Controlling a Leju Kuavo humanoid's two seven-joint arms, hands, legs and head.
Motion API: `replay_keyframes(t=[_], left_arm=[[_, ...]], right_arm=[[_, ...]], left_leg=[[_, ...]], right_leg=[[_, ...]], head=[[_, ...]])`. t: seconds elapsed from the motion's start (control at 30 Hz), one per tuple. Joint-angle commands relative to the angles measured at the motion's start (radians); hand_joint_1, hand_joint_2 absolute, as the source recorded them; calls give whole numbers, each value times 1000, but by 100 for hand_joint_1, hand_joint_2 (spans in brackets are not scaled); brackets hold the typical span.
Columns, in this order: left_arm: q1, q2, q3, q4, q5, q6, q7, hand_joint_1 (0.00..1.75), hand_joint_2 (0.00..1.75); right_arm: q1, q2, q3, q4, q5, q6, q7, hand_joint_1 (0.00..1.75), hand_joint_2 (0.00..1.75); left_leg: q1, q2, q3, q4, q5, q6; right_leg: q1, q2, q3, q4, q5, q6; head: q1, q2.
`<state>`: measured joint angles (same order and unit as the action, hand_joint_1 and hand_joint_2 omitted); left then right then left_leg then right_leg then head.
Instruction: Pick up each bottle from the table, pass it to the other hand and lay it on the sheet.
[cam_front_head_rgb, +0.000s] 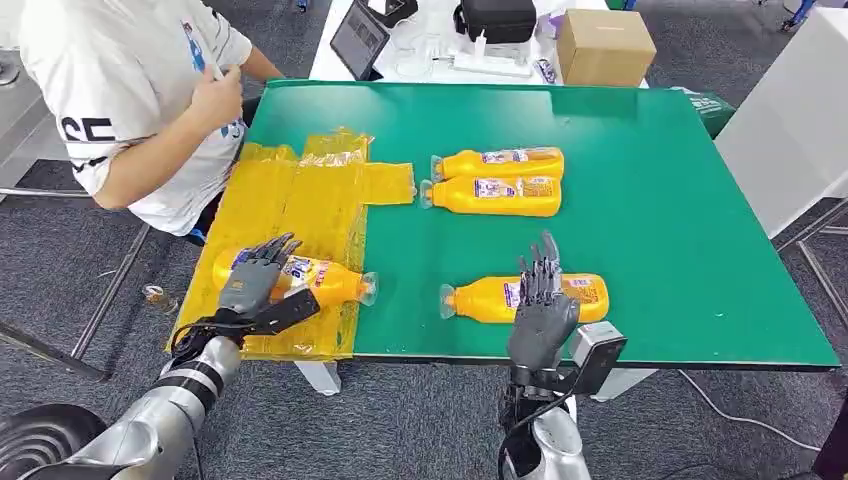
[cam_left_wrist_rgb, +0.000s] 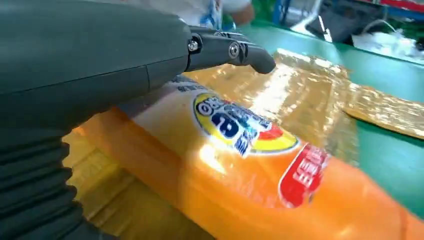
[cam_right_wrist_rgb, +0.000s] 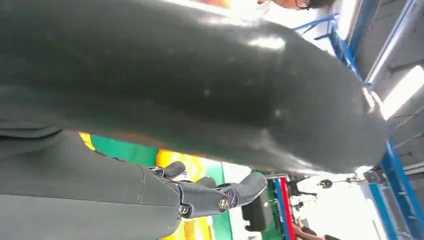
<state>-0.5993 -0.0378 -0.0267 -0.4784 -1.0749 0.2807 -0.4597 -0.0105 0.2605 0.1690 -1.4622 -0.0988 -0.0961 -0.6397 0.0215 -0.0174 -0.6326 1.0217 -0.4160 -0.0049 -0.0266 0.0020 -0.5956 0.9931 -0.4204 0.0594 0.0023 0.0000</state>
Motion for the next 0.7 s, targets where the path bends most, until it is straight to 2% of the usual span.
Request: replay_keyframes(t=[0.03, 0.07, 0.17, 0.33, 0.43, 0.47, 0.5, 0.53, 0.6, 0.63, 0.7], left_arm=[[41, 5, 19, 23, 90, -103, -17, 0, 0], [39, 3, 24, 23, 101, -119, -18, 0, 0], [39, 3, 50, 6, 185, -235, -40, 0, 0], [63, 9, 86, -65, 337, -400, -113, 0, 0], [95, -22, 92, -164, 437, -330, -143, 0, 0], [110, -60, 137, -218, 519, -256, -188, 0, 0], [124, -83, 133, -272, 554, -227, -188, 0, 0], [139, -116, 172, -327, 610, -141, -225, 0, 0], [183, -153, 159, -487, 688, -6, -238, 0, 0], [201, -149, 124, -561, 702, 65, -238, 0, 175], [219, -143, 80, -631, 779, 135, -238, 0, 175]], right_arm=[[-52, 4, -50, 111, -14, -15, 11, 0, 0], [-51, 3, -51, 113, -15, -16, 12, 0, 0], [-53, 1, -53, 123, -16, -18, 16, 0, 0], [-66, 0, -49, 157, -14, -14, 15, 0, 0], [-64, 2, -44, 160, -9, -10, 12, 0, 0], [-58, 2, -39, 152, 3, -16, 7, 0, 0], [-49, 3, -33, 142, 12, -22, 7, 0, 0], [-44, 5, -28, 138, 23, -28, 11, 0, 0], [-36, 1, -1, 133, 60, -46, 19, 0, 0], [-36, -8, 16, 135, 86, -56, 23, 0, 0], [-42, -25, 41, 147, 134, -69, 35, 0, 0]], left_leg=[[0, 4, 7, -3, 0, 2], [0, 1, 6, -2, 0, 1], [0, -1, 7, -2, 1, 1], [0, 2, 10, -3, 2, 3], [0, -1, 11, -2, 1, 2], [0, 1, 11, -3, 1, 3], [0, 1, 11, -3, 1, 3], [0, -3, 9, -1, 1, 3], [1, -2, 8, 0, 1, 3], [1, -3, 4, 1, 1, 2], [1, -2, 3, 1, 0, 3]], right_leg=[[2, 2, 7, -4, 1, -4], [1, 1, 6, -2, -1, -1], [0, 0, 7, -2, -1, 0], [1, 1, 11, -4, 1, -2], [0, -1, 12, -2, 0, 0], [1, 0, 12, -3, 0, -1], [1, 0, 12, -4, 0, -2], [1, -3, 11, -2, -1, 0], [1, -4, 9, -2, 0, -2], [1, -5, 5, -1, 0, -2], [2, -4, 3, -1, 0, -3]], head=[[0, 0], [0, 0], [0, 0], [0, 0], [1, 0], [0, 0], [1, 0], [1, 0], [0, 0], [1, 0], [0, 0]])
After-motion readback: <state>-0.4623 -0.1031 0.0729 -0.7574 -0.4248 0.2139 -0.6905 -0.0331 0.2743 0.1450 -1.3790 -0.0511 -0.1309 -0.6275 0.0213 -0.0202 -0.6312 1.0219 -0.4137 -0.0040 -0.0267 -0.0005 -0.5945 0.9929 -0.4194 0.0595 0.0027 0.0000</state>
